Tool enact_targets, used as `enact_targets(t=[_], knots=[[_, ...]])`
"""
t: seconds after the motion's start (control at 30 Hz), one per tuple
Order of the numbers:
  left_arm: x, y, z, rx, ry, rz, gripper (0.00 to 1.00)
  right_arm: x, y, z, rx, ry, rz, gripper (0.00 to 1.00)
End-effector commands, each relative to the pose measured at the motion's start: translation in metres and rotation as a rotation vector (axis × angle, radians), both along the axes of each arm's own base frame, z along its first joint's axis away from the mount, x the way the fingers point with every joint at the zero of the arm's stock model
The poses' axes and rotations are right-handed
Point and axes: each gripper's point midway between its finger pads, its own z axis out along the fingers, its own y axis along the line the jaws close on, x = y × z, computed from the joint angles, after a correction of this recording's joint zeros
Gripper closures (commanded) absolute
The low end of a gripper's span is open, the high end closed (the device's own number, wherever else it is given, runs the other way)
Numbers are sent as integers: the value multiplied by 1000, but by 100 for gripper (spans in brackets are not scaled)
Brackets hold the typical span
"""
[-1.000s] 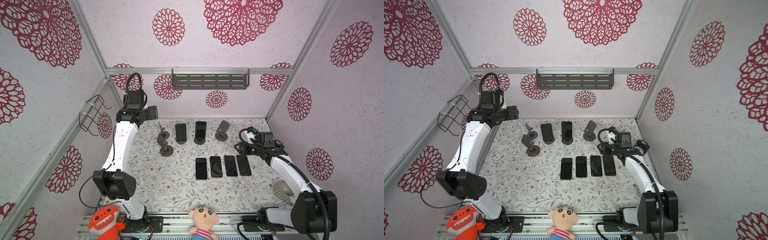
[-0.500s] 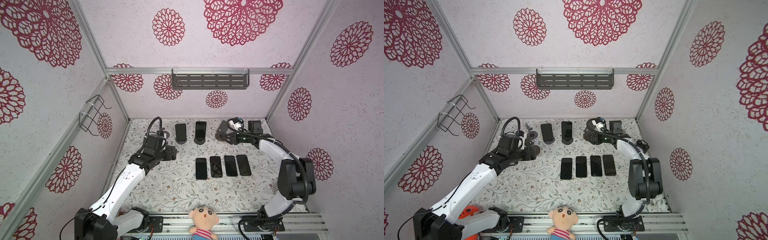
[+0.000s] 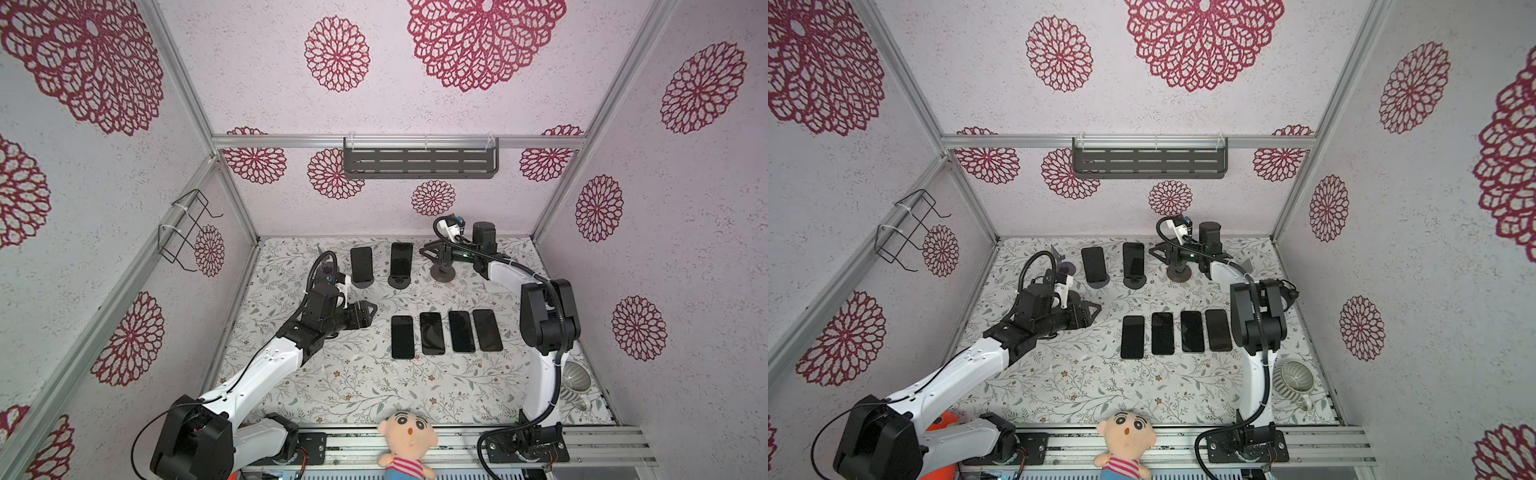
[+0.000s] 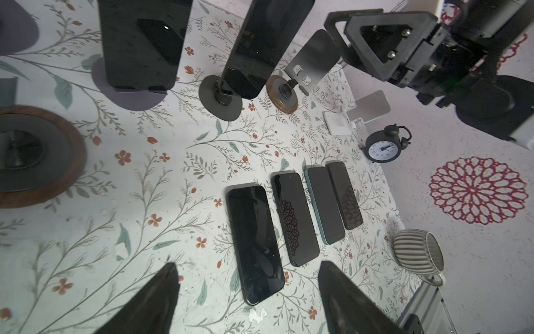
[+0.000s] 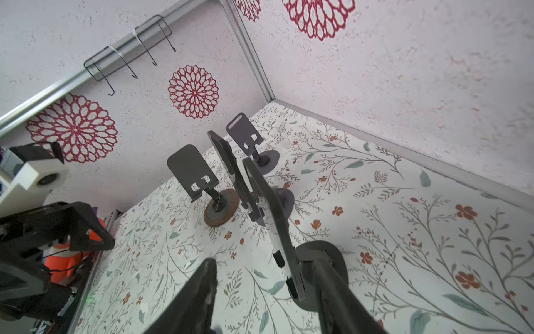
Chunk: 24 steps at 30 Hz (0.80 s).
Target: Remove the phone from the phone stand
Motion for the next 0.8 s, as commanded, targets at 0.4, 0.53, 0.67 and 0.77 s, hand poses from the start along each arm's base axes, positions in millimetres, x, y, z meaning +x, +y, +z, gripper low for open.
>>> enact_targets(t=[0.4,0.53,0.67,0.77], knots=[[15,-18,4,-31,-36,-44,26,9,44,27,123,-84,110,32],[15,-18,2,-31,-34,-45,26,11,48,21,122,-72,113,33],[15,-18,0,-28,-31,-43,26,12,49,16,121,-65,114,36],[16,-18,1,-30,-32,-41,26,15,49,13,118,-61,110,38]])
